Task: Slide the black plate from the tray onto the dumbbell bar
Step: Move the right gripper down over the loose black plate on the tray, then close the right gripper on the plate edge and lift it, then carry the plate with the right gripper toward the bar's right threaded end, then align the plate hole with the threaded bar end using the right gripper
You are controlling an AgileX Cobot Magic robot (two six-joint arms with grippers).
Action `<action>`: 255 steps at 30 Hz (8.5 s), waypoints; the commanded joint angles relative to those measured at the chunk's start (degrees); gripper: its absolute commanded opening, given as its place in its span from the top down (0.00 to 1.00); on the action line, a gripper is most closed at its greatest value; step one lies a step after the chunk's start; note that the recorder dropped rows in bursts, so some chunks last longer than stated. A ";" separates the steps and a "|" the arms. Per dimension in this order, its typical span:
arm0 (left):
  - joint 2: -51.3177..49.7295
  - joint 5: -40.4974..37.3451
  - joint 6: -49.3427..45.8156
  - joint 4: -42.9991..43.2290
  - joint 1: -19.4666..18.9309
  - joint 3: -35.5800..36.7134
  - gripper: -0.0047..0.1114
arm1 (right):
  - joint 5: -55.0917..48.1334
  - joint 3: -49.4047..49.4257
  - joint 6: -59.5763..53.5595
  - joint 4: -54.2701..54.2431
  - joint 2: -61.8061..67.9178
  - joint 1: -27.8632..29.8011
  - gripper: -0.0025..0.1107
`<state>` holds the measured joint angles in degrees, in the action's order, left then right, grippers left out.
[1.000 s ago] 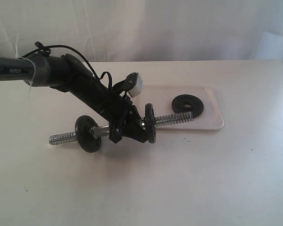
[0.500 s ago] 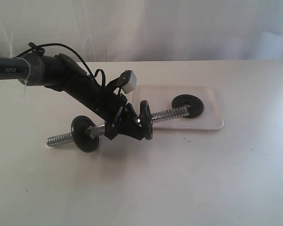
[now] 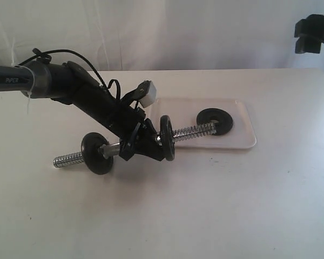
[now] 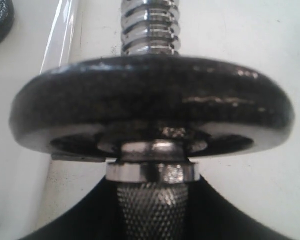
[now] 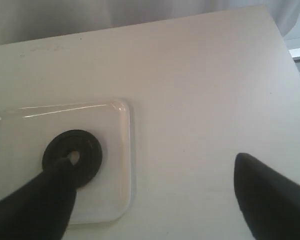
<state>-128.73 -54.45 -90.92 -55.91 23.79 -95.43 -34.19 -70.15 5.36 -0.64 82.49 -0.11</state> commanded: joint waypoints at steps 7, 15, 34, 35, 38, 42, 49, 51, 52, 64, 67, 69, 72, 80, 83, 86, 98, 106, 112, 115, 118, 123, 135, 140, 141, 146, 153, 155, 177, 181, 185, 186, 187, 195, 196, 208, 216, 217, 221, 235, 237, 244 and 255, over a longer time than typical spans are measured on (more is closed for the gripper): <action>0.77 -4.06 -0.59 -4.01 -0.31 -0.04 0.96 | -7.41 -14.21 -5.92 -3.75 13.15 0.11 0.19; 0.77 -4.12 -0.59 -3.75 -0.31 -0.04 0.96 | -9.25 -21.43 -9.61 -7.27 21.62 -1.88 0.06; 0.77 -4.31 -0.59 -3.57 -0.31 -0.04 0.96 | -16.30 -35.39 -7.03 1.23 36.95 -12.20 0.06; 0.77 -4.31 -0.59 -3.57 -0.31 -0.04 0.96 | -16.30 -35.39 -7.03 1.21 37.45 -12.57 0.06; 0.77 -4.43 -0.59 -3.57 -0.31 -0.04 0.96 | -15.54 -35.39 -7.03 1.25 39.06 -13.79 0.06; 0.77 -5.27 -0.59 -3.57 -0.31 -0.04 0.96 | -15.12 -35.39 -7.03 1.25 41.08 -14.76 0.06; 0.77 -5.48 -0.59 -3.57 -0.31 -0.04 0.96 | -15.03 -35.39 -6.63 1.13 44.11 -15.28 0.06; 0.77 -5.48 -0.59 -3.57 -0.31 -0.04 0.96 | -15.03 -35.39 -6.63 1.13 44.91 -15.28 0.06; 0.77 -5.48 -0.59 -3.57 -0.31 -0.04 0.96 | -15.03 -35.39 -6.63 1.13 45.17 -15.28 0.06; 0.77 -5.74 -0.59 -3.57 -0.31 -0.04 0.96 | -11.34 -35.39 -6.63 1.13 49.58 -15.28 0.06; 0.77 -5.74 -0.59 -3.57 -0.31 -0.04 0.96 | -10.46 -35.39 -6.63 1.13 50.49 -15.28 0.06; 0.77 -5.74 -0.59 -3.57 -0.31 -0.04 0.96 | -10.33 -35.39 -6.63 1.13 51.08 -15.28 0.06; 0.77 -5.74 -0.59 -3.57 -0.31 -0.04 0.96 | -9.92 -35.39 -6.63 1.13 52.06 -15.28 0.06; 0.77 -5.74 -0.59 -3.57 -0.31 -0.04 0.96 | -12.35 -35.39 -6.63 1.13 52.57 -15.28 0.06; 0.77 -5.74 -0.59 -3.57 -0.31 -0.04 0.96 | -13.53 -35.39 -6.63 1.13 52.57 -15.28 0.06; 0.77 -5.74 -0.59 -3.57 -0.31 -0.04 0.96 | -14.32 -35.39 -6.63 1.13 52.43 -15.28 0.06; 0.77 -5.74 -0.59 -3.57 -0.31 -0.04 0.96 | -16.00 -35.39 -6.63 1.13 52.22 -15.28 0.15; 0.77 -5.74 -0.59 -3.57 -0.31 -0.04 0.96 | -15.38 -35.39 -6.63 1.13 52.22 -15.28 0.67; 0.77 -5.62 -0.59 -3.57 -0.31 -0.04 0.96 | -14.36 -35.39 -6.63 0.64 52.22 -15.28 0.74; 0.77 -5.62 -0.59 -3.57 -0.31 -0.04 0.96 | -13.86 -35.39 -6.63 0.64 52.22 -15.28 0.79; 0.77 -5.62 -0.69 -3.57 -0.31 -0.04 0.96 | -13.65 -35.39 -6.63 0.64 52.22 -15.28 0.95; 0.77 -5.62 -0.69 -3.57 -0.31 -0.04 0.96 | -12.55 -35.39 -6.63 0.64 52.22 -15.28 0.98; 0.77 -5.62 -0.69 -3.57 -0.31 -0.04 0.96 | -14.18 -35.39 -9.49 -2.65 46.32 -14.90 0.98; 0.77 -5.62 -0.97 -3.91 -0.31 -0.04 0.96 | -16.63 -35.39 -15.37 -14.60 43.33 -11.95 0.98; 0.77 -5.62 -0.95 -4.03 -0.31 -0.04 0.96 | -17.16 -35.39 -16.50 -16.70 43.09 -11.10 0.98; 0.77 -5.62 -0.95 -4.03 -0.31 -0.04 0.96 | -20.98 -35.39 -22.89 -25.88 41.90 -6.95 0.98; 0.77 -5.73 -0.95 -4.03 -0.31 -0.04 0.96 | -26.21 -35.15 -32.69 -40.07 41.64 -1.59 0.98; 0.77 -5.73 -0.95 -4.03 -0.31 -0.04 0.96 | -27.56 -34.56 -36.38 -46.85 41.64 -0.02 0.98; 0.77 -5.35 -0.95 -4.46 -0.31 -0.04 0.96 | -35.77 -16.82 -60.94 -75.44 41.39 9.95 0.98; 0.77 -5.09 -1.68 -4.58 -0.31 -0.04 0.96 | -35.77 -11.48 -64.15 -76.18 39.02 10.05 0.98; 0.77 -5.09 -3.48 -7.04 -0.31 -0.04 0.96 | -35.77 -4.23 -68.17 -77.30 34.30 10.05 0.98; 0.77 -5.09 -3.61 -7.33 -0.31 -0.04 0.96 | -35.77 -2.84 -68.45 -77.57 33.48 10.05 0.98; 0.77 -5.09 -3.61 -7.62 -0.31 -0.04 0.96 | -35.77 -1.25 -68.54 -77.69 32.46 10.05 0.98; 0.77 -5.09 -4.01 -8.32 -0.31 -0.04 0.96 | -35.77 8.40 -74.14 -81.02 26.74 10.05 0.98; 0.77 -5.09 -4.12 -8.32 -0.31 -0.04 0.96 | -35.77 9.34 -74.89 -81.65 26.45 10.05 0.98; 0.77 -5.22 -4.35 -8.32 -0.31 -0.04 0.96 | -35.77 14.18 -78.92 -85.35 26.23 9.82 0.98; 0.77 -5.22 -4.35 -8.32 -0.31 -0.04 0.96 | -35.77 14.41 -80.25 -89.70 26.23 6.74 0.98; 0.77 -5.22 -4.35 -8.32 -0.31 -0.04 0.96 | -35.77 14.41 -80.25 -90.15 26.23 6.34 0.98; 0.77 -5.33 -4.35 -8.32 -0.31 -0.04 0.96 | -35.77 14.41 -80.25 -90.27 26.34 5.82 0.98; 0.77 -5.32 -4.64 -8.32 -0.31 -0.04 0.96 | -35.77 14.99 -80.02 -86.79 27.56 5.82 0.98; 0.77 -5.32 -4.64 -8.32 -0.31 -0.04 0.96 | -35.77 14.99 -80.02 -86.79 27.56 5.82 0.98; 0.77 -5.32 -4.90 -8.32 -0.31 -0.04 0.96 | -35.77 15.56 -79.61 -85.27 27.45 5.82 0.98; 0.77 -5.32 -5.08 -8.32 -0.31 -0.04 0.96 | -35.77 15.56 -79.53 -85.13 26.62 5.82 0.98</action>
<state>-128.95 -56.95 -94.33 -57.09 23.34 -95.20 -66.69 -54.86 -73.76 -85.71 110.40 5.70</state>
